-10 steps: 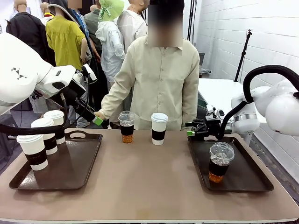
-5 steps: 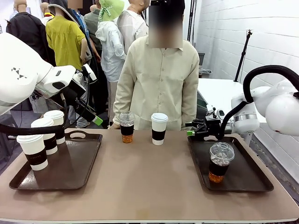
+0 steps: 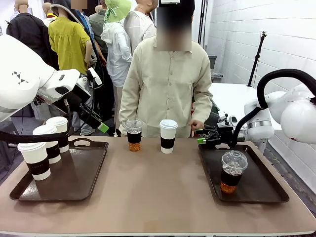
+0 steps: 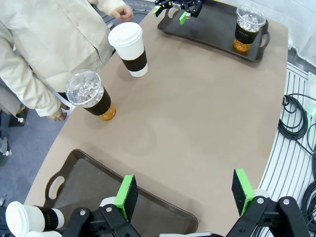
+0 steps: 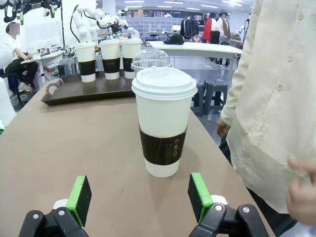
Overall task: Distribute the coffee onto the tray.
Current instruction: Pick up another iced Americano from the middle of the table and place it on the right Handle tray.
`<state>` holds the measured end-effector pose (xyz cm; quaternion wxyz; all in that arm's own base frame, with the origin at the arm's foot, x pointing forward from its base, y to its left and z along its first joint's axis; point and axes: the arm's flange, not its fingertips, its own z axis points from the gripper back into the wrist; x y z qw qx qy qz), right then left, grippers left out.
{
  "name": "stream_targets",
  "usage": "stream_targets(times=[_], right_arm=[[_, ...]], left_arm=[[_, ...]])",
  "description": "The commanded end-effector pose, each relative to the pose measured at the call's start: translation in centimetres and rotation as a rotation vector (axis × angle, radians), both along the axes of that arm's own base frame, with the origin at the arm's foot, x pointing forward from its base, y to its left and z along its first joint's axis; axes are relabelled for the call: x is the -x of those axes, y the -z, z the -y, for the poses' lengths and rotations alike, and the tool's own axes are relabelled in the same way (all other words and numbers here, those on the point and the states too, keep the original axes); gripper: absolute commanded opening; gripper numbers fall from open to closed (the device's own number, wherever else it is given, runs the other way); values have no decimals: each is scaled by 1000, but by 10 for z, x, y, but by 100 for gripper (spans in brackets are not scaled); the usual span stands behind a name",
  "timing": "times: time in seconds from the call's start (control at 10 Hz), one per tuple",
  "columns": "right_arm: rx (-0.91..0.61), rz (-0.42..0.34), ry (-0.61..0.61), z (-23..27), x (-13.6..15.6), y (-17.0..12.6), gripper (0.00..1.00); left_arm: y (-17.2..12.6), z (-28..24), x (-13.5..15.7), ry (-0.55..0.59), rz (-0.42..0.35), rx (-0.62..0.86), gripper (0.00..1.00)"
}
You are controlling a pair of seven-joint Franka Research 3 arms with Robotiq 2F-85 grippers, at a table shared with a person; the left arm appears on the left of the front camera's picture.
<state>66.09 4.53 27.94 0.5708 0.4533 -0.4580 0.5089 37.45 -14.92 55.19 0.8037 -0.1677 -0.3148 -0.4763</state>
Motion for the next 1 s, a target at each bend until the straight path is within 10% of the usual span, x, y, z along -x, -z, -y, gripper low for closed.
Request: stream_targets(times=[0.0, 0.9], right_arm=[[0, 1, -2, -1, 0, -1, 100], [0, 1, -2, -1, 0, -1, 100]], left_arm=[[1, -2, -2, 8, 1, 6, 100], [1, -2, -2, 8, 1, 6, 100]])
